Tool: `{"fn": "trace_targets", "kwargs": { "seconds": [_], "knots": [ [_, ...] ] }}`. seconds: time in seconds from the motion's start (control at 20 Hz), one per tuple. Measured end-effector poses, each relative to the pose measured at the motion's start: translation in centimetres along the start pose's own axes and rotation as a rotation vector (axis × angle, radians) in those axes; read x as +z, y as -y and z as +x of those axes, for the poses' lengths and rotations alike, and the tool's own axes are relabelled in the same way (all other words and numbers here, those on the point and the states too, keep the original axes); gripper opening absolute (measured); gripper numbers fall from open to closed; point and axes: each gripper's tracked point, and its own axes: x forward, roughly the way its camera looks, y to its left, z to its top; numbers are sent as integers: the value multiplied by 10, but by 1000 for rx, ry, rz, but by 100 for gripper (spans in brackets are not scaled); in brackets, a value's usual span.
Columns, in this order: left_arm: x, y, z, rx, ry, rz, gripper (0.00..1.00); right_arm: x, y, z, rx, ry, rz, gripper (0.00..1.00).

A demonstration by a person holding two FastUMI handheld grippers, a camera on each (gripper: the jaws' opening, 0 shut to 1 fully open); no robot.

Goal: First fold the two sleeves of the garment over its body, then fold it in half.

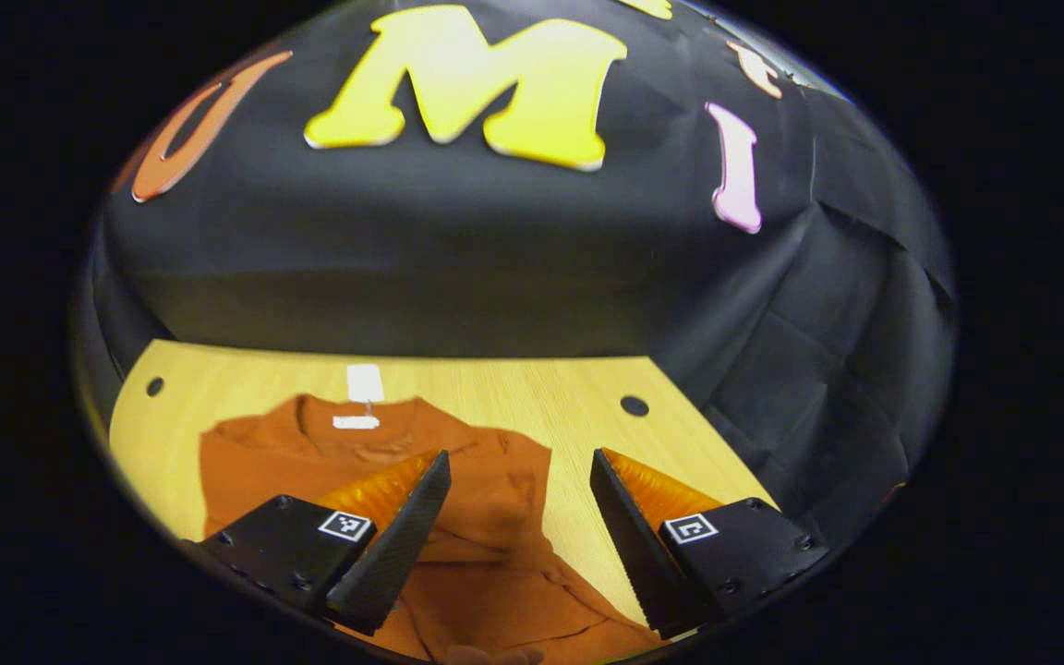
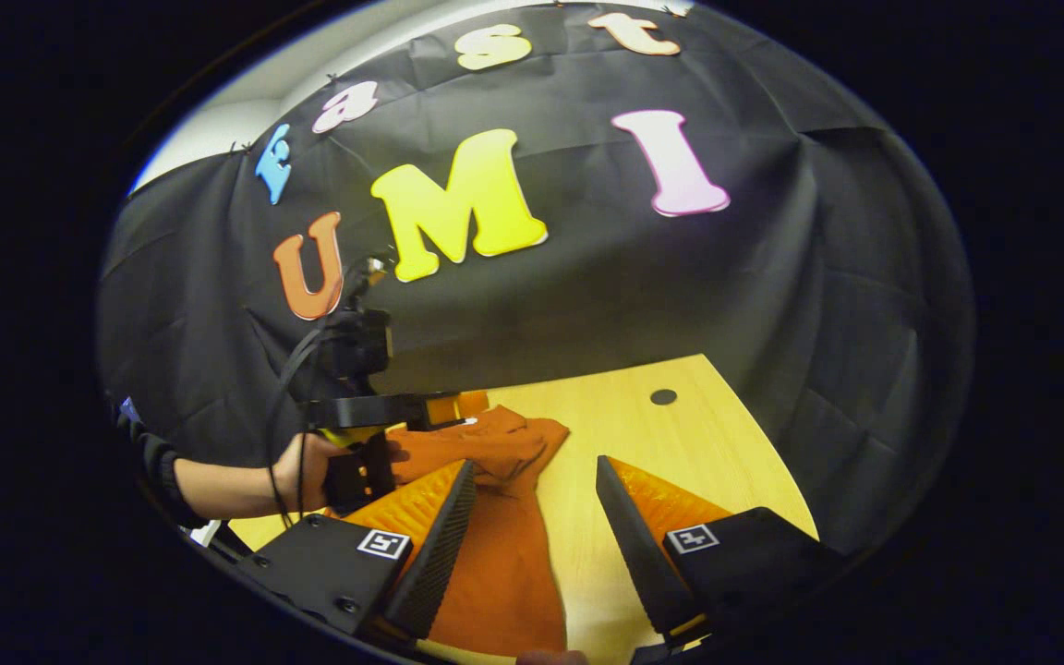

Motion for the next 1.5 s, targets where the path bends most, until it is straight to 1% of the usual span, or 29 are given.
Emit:
{"fn": "trace_targets", "kwargs": {
  "seconds": [0.1, 0.15, 0.2, 0.25, 0.3, 0.35, 0.4, 0.45, 0.55, 0.65, 0.7, 0.75, 0.8, 0.85, 0.9, 0.95, 1.0, 1.05, 1.15, 1.2, 1.3, 1.35, 1.4, 1.5],
  "knots": [
    [44, -34, -71, 94, 161, 5, 99, 15, -34, 4, 36, 51, -23, 86],
    [67, -65, -122, 176, 249, 0, 98, 24, -63, 6, 51, 85, -44, 88],
    [73, -78, -145, 208, 282, -4, 98, 28, -77, 5, 59, 102, -56, 88],
    [85, -95, -176, 269, 334, 6, 98, 36, -105, -2, 58, 145, -87, 88],
    [80, -110, -192, 293, 351, 15, 98, 38, -115, -6, 55, 165, -99, 88],
    [75, -123, -219, 316, 370, 28, 98, 36, -133, -12, 51, 182, -114, 89],
    [73, -129, -236, 325, 385, 30, 98, 33, -142, -15, 51, 184, -118, 87],
    [69, -133, -249, 327, 398, 28, 98, 28, -150, -17, 51, 183, -124, 89],
    [62, -143, -267, 334, 415, 20, 98, 23, -168, -26, 40, 185, -152, 89],
    [62, -148, -278, 318, 426, 27, 98, 24, -172, -31, 11, 204, -159, 90],
    [58, -151, -280, 305, 419, 20, 100, 25, -172, -31, 3, 210, -164, 91],
    [53, -152, -277, 289, 401, 15, 98, 24, -173, -31, 12, 212, -163, 91],
    [39, -159, -276, 281, 364, 8, 98, 16, -169, -29, 21, 187, -157, 90],
    [13, -166, -274, 246, 298, -11, 98, -6, -154, -28, 29, 124, -153, 89],
    [-24, -178, -275, 214, 196, -29, 98, -30, -129, -30, 29, 50, -141, 90],
    [-57, -189, -279, 186, 113, -38, 98, -49, -105, -32, 7, -5, -133, 90],
    [-101, -201, -289, 147, 6, -73, 98, -77, -69, -36, -37, -74, -136, 90],
    [-146, -212, -298, 125, -120, -129, 98, -109, -33, -47, -83, -135, -140, 90],
    [-208, -220, -313, 74, -243, -238, 99, -157, 0, -61, -123, -232, -109, 90],
    [-227, -222, -318, 67, -297, -284, 99, -177, 11, -65, -145, -277, -98, 90],
    [-261, -235, -319, 85, -364, -350, 99, -208, 25, -73, -170, -345, -70, 91],
    [-277, -239, -319, 96, -412, -378, 99, -222, 30, -75, -186, -373, -46, 89],
    [-286, -240, -314, 89, -425, -406, 99, -237, 35, -73, -209, -398, -29, 90],
    [-296, -236, -302, 81, -453, -442, 99, -261, 35, -64, -216, -446, -24, 91]
  ]
}}
